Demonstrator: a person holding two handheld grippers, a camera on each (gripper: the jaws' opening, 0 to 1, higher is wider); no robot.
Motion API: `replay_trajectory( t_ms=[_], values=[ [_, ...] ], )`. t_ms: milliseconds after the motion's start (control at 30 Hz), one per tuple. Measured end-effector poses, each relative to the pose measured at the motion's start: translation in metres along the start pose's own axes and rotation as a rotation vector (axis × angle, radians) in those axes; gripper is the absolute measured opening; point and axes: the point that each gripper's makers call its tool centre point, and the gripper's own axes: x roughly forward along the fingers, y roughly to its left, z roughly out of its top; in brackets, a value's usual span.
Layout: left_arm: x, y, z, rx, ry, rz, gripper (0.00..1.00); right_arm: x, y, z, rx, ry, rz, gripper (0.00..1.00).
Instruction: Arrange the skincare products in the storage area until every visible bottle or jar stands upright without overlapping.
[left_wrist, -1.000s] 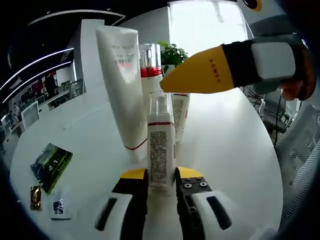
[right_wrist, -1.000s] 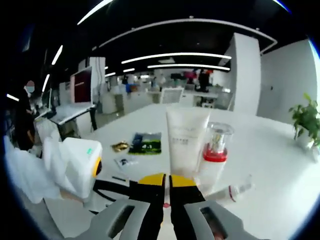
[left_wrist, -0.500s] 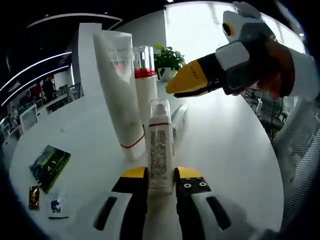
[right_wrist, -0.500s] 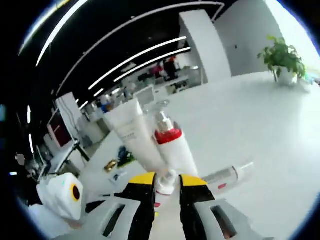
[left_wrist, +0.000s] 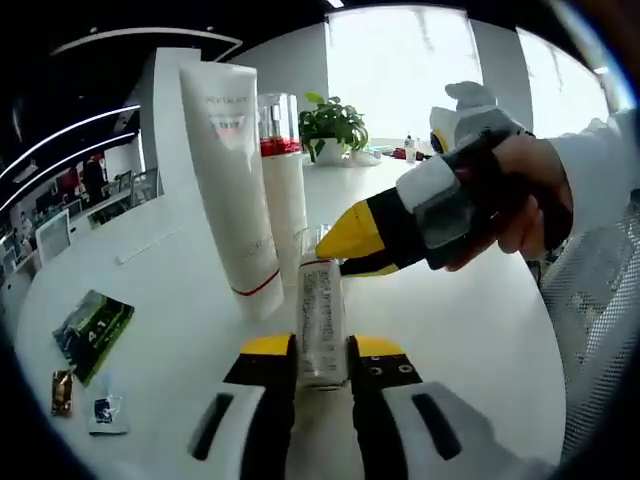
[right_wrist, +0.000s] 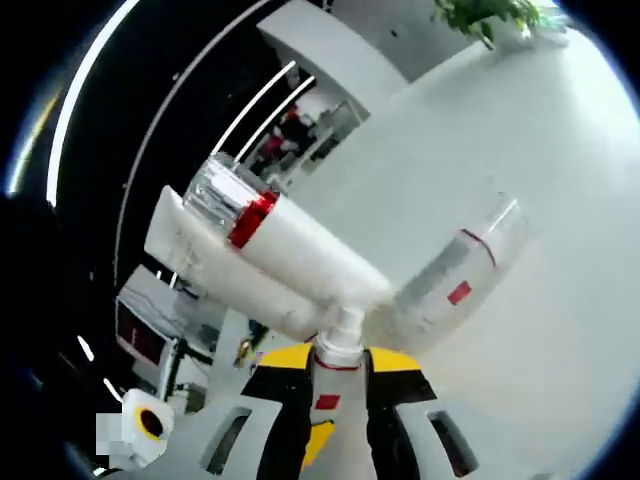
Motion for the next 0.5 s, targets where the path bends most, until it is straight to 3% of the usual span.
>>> replay_trajectory(
  t_ms=[33, 167, 400, 500],
  values=[
    [0.000, 0.000, 0.000, 0.001, 0.000, 0.001, 0.17, 0.000, -0.001, 0.001, 0.046, -0.002, -0.002, 0.17],
    [0.000, -0.001, 0.000, -0.009, -0.005, -0.004, 0.17, -0.001, -0.006, 0.002, 0.035, 0.003, -0.017, 0.11],
    [-0.007, 0.002, -0.006, -0.053, -0.028, 0.000, 0.17, 0.004, -0.002, -0.003, 0.078, 0.022, 0.013, 0.11],
    [-0.011, -0.002, -0.007, -0.083, -0.058, -0.034, 0.17, 0.005, -0.001, -0.006, 0.087, 0.031, 0.022, 0.13]
  ],
)
